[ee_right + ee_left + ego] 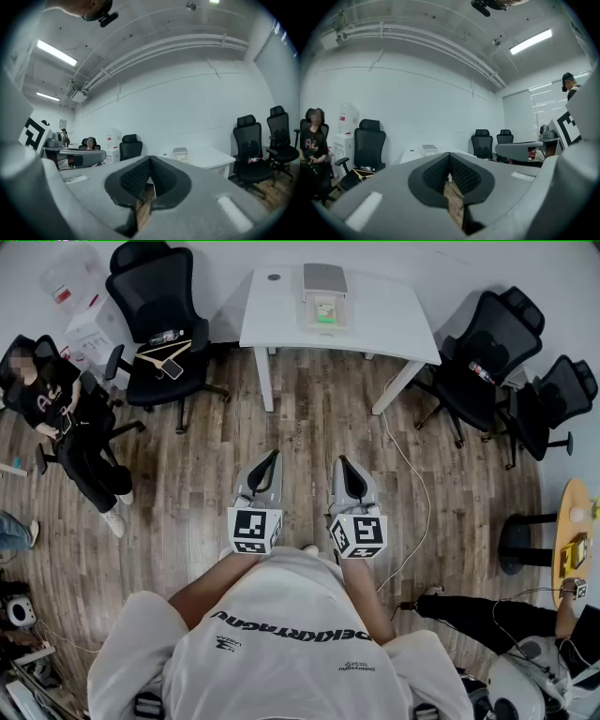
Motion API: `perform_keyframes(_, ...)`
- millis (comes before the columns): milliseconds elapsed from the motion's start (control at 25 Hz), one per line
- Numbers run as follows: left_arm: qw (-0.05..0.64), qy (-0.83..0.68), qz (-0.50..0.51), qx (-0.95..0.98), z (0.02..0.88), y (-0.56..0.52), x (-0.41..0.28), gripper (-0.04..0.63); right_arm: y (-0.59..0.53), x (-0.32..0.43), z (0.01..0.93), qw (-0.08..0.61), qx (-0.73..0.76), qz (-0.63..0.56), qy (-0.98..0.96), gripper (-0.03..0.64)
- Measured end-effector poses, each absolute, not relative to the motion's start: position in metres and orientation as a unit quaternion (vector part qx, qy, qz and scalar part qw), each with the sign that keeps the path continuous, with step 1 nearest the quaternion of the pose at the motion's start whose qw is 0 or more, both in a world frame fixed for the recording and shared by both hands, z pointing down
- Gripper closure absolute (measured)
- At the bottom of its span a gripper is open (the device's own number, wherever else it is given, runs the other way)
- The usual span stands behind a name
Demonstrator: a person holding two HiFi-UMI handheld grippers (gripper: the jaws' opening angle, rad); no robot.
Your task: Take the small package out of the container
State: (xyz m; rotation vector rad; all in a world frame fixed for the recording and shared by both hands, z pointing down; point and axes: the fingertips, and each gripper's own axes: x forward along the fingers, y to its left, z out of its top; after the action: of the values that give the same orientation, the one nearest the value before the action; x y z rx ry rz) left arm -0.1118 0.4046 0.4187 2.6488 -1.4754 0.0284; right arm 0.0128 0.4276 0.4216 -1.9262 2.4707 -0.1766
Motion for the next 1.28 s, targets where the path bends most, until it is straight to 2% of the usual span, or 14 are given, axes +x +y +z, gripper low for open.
perform_keyframes(840,0.015,-0.523,0.025,0.852,0.419,0.465,-0.076,0.597,0.481,0.056,0.411,0.038,-0.601,-0.036,0.797,0.620)
perform_keyframes(1280,0.022,-0.529,0.034,0.848,0.434,0.449,-0.063,0.597,0.464,0.071,0.412,0.061,-0.589,-0.051,0.805,0.620)
